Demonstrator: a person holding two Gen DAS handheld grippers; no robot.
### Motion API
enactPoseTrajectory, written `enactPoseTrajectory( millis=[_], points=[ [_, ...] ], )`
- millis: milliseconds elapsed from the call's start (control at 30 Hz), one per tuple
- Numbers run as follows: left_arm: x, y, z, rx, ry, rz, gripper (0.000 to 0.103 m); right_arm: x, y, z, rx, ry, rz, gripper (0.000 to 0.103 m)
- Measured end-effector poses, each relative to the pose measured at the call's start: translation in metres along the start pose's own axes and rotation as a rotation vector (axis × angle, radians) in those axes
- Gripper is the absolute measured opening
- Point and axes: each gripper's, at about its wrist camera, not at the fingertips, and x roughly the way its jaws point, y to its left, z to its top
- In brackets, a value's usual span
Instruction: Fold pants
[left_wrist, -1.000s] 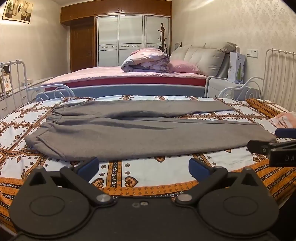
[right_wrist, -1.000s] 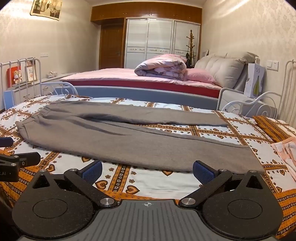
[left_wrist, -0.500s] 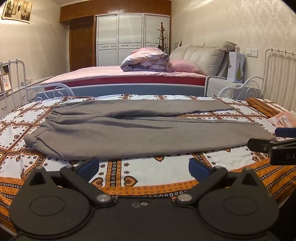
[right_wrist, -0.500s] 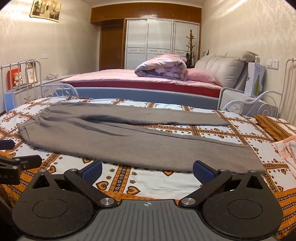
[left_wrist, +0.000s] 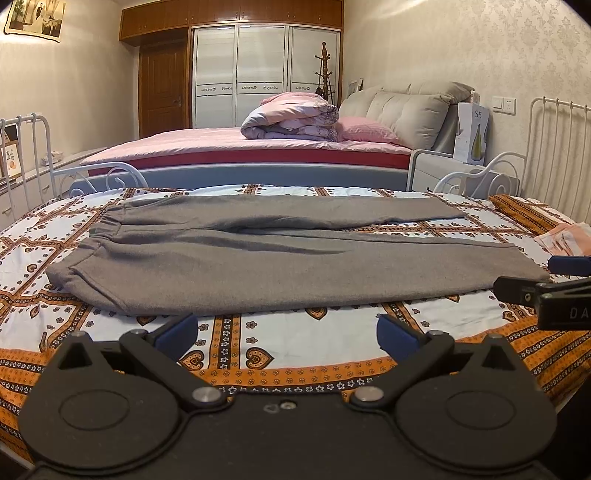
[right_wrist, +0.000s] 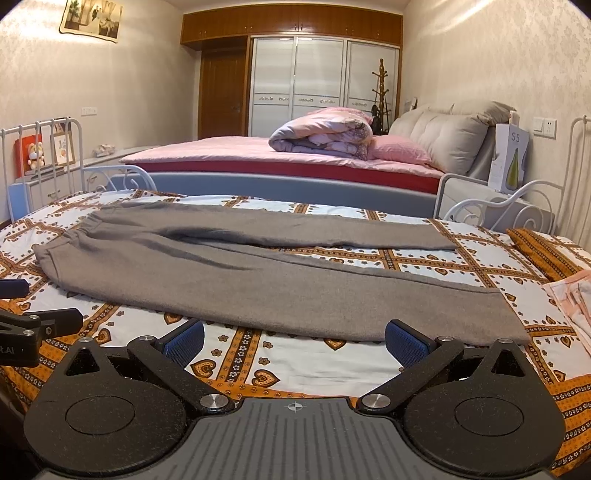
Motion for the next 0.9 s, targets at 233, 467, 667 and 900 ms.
enactPoseTrajectory(
  millis=[233, 467, 667, 900],
  points=[
    [0.0000, -0.0003, -0.0005, 0.006, 0.005, 0.003, 0.097, 0.0003, -0.0006, 0.0004, 0.000, -0.001, 0.000, 0.103],
    [0.0001, -0.0009, -0.0017, 0.002, 0.005, 0.004, 0.097, 0.0008, -0.0023, 0.0003, 0.004, -0.001, -0.001, 0.103],
    [0.0012, -0.0015, -0.0025, 0.009, 0.013, 0.007, 0.097, 0.0012, -0.0036, -0.0006, 0.011, 0.000, -0.002, 0.103],
    [0.0006, -0.0027, -0.0023, 0.010, 0.018, 0.005, 0.097, 0.0005, -0.0064, -0.0005, 0.023, 0.002, -0.003, 0.103]
  ],
)
